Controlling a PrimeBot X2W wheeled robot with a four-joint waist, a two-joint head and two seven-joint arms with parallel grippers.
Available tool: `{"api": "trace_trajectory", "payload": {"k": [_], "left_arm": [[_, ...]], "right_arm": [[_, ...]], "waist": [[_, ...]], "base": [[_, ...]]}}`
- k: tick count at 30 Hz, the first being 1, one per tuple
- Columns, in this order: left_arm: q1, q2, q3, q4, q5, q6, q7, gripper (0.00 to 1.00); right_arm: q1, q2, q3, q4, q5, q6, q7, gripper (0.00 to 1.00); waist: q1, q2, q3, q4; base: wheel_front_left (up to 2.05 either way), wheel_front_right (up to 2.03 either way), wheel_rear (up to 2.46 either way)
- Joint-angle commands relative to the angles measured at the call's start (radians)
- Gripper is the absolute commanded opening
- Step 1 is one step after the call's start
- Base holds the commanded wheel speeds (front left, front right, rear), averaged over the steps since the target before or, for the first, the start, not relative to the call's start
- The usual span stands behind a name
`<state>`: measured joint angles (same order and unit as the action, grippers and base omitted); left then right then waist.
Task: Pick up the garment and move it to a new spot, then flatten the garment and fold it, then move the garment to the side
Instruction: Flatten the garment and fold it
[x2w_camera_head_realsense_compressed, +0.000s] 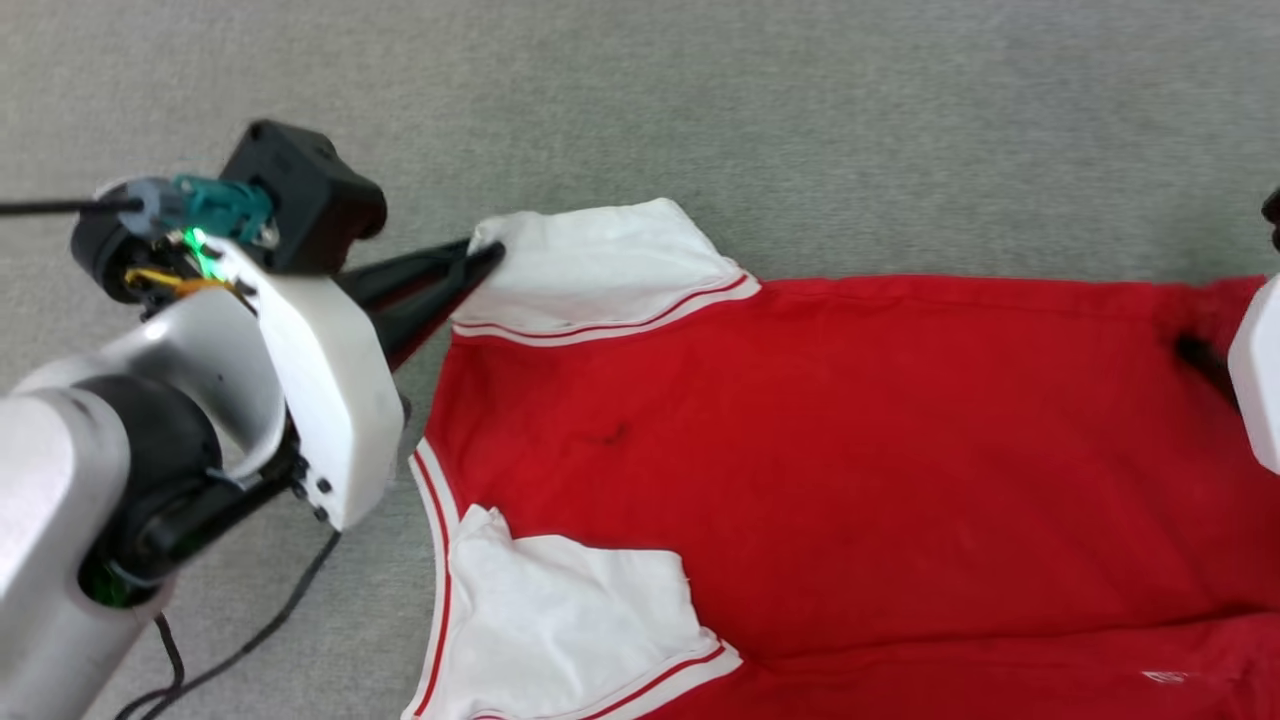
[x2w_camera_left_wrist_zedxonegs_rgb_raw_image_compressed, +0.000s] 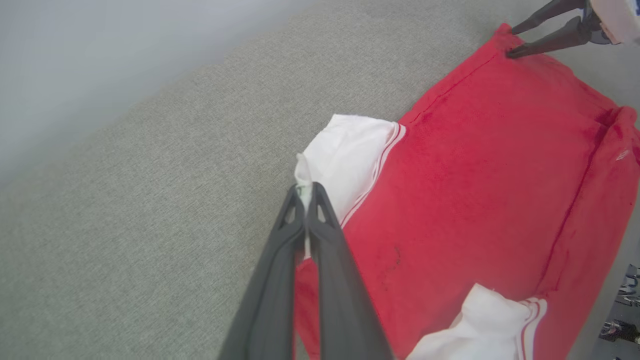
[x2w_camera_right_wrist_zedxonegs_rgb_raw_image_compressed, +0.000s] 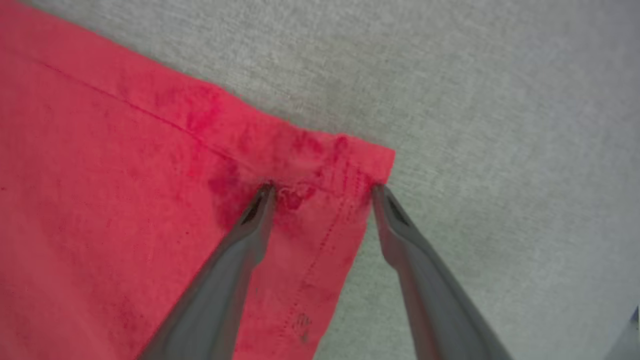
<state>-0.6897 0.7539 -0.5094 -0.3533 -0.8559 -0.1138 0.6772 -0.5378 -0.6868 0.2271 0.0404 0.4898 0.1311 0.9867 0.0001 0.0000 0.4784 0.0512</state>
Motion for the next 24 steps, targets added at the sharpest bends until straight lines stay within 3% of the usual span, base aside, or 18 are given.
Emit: {"api": "trace_trajectory", "payload": {"k": [1, 9, 10, 11, 12, 24], "left_arm": [[0.025, -0.003, -0.005, -0.01, 0.005, 0.003, -0.012, 0.0], [0.059, -0.01, -0.021, -0.041, 0.009, 0.005, -0.032, 0.0], [0.061, -0.01, -0.021, -0.04, 0.011, 0.006, -0.035, 0.0], [0.064, -0.01, -0.022, -0.039, 0.014, 0.005, -0.038, 0.0], [0.067, -0.009, -0.022, -0.035, 0.017, 0.007, -0.041, 0.0], [0.16, 0.001, -0.008, 0.045, 0.032, 0.033, -0.13, 0.0]], "right_arm": [[-0.023, 0.008, 0.007, 0.023, 0.001, -0.001, 0.007, 1.0], [0.013, 0.042, 0.097, 0.179, 0.004, -0.001, 0.018, 1.0], [0.02, 0.042, 0.108, 0.192, 0.008, -0.001, 0.019, 0.44], [0.022, 0.042, 0.114, 0.202, 0.013, -0.001, 0.014, 0.04], [0.024, 0.042, 0.118, 0.208, 0.017, -0.001, 0.006, 0.0], [0.006, 0.048, -0.001, 0.173, 0.11, -0.001, -0.132, 0.0]], "waist": [[-0.0001, 0.0, 0.016, 0.02], [-0.0001, 0.0, 0.031, 0.062], [-0.0001, 0.0, 0.031, 0.064], [-0.0001, 0.0, 0.029, 0.065], [-0.0001, 0.0, 0.026, 0.066], [-0.0001, 0.0, -0.135, 0.041]], "base": [[0.0, 0.0, 0.0], [0.0, 0.0, 0.0], [0.0, 0.0, 0.0], [0.0, 0.0, 0.0], [0.0, 0.0, 0.0], [0.0, 0.0, 0.0]]}}
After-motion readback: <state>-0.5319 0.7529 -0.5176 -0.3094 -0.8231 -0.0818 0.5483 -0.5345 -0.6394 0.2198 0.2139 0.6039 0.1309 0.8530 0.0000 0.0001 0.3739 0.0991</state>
